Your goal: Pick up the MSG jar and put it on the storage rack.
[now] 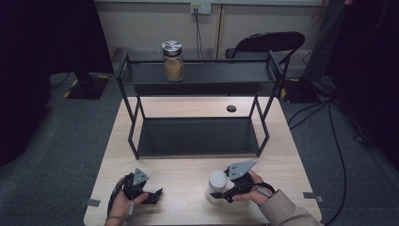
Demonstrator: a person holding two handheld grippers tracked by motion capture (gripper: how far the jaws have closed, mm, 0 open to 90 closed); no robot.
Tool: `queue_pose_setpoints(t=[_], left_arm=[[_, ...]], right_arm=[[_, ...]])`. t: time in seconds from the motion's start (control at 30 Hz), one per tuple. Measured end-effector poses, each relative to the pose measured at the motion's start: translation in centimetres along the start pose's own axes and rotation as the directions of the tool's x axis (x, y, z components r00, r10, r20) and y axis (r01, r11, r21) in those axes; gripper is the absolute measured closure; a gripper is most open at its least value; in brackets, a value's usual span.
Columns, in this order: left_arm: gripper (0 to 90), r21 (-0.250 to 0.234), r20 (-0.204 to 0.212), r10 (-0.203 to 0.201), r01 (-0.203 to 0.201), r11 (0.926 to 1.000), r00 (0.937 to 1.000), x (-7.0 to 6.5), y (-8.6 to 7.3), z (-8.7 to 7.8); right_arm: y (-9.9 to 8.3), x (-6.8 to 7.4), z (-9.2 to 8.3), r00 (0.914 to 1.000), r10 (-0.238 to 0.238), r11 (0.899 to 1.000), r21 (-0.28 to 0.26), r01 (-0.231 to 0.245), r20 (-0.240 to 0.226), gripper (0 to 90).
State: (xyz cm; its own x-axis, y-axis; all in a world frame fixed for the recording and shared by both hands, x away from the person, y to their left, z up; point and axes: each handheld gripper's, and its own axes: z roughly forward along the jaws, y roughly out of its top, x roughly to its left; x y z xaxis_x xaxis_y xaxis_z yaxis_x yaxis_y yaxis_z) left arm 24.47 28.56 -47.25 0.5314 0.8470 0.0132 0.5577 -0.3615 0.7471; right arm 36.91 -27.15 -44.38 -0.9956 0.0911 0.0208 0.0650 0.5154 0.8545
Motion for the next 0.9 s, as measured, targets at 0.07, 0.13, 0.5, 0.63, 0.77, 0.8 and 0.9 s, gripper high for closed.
queue_pose_setpoints(t=[0.07, 0.13, 0.5, 0.63, 0.77, 0.8, 0.9], left_arm=[[0.0, 0.000, 0.000, 0.000, 0.000, 1.0000, 1.0000, 0.0, 0.0, 0.0], [0.0, 0.000, 0.000, 0.000, 0.000, 1.0000, 1.0000, 0.0, 0.0, 0.0], [0.0, 0.001, 0.000, 0.001, -0.001, 1.0000, 1.0000, 0.0, 0.0, 0.0], [0.0, 0.000, 0.000, 0.000, 0.000, 1.0000, 1.0000, 0.0, 0.0, 0.0], [0.0, 0.000, 0.000, 0.000, 0.000, 1.0000, 1.0000, 0.0, 0.0, 0.0], [0.0, 0.000, 0.000, 0.000, 0.000, 1.0000, 1.0000, 0.0, 0.0, 0.0], [0.0, 0.000, 0.000, 0.000, 0.000, 1.0000, 1.0000, 0.0, 0.0, 0.0]], right_arm=[[0.2, 0.1, 0.0, 0.9999, -0.013, 1.000, 0.006, 0.013, 0.004, 31.6], [0.3, 0.2, 0.0, 0.9998, -0.022, 1.000, 0.009, 0.021, 0.006, 31.9], [0.8, 0.7, -0.5, 0.9996, -0.015, 1.000, 0.007, 0.015, 0.024, 32.2], [1.5, 0.8, -1.1, 0.9995, -0.008, 1.000, 0.005, 0.008, 0.032, 32.2], [2.4, 0.8, -1.8, 0.9993, -0.002, 1.000, 0.012, 0.002, 0.037, 32.3], [2.6, 0.9, -2.0, 0.9992, 0.005, 1.000, 0.013, -0.005, 0.041, 32.3], [3.5, 0.8, -2.6, 0.9989, 0.002, 1.000, 0.025, -0.003, 0.046, 32.3]])
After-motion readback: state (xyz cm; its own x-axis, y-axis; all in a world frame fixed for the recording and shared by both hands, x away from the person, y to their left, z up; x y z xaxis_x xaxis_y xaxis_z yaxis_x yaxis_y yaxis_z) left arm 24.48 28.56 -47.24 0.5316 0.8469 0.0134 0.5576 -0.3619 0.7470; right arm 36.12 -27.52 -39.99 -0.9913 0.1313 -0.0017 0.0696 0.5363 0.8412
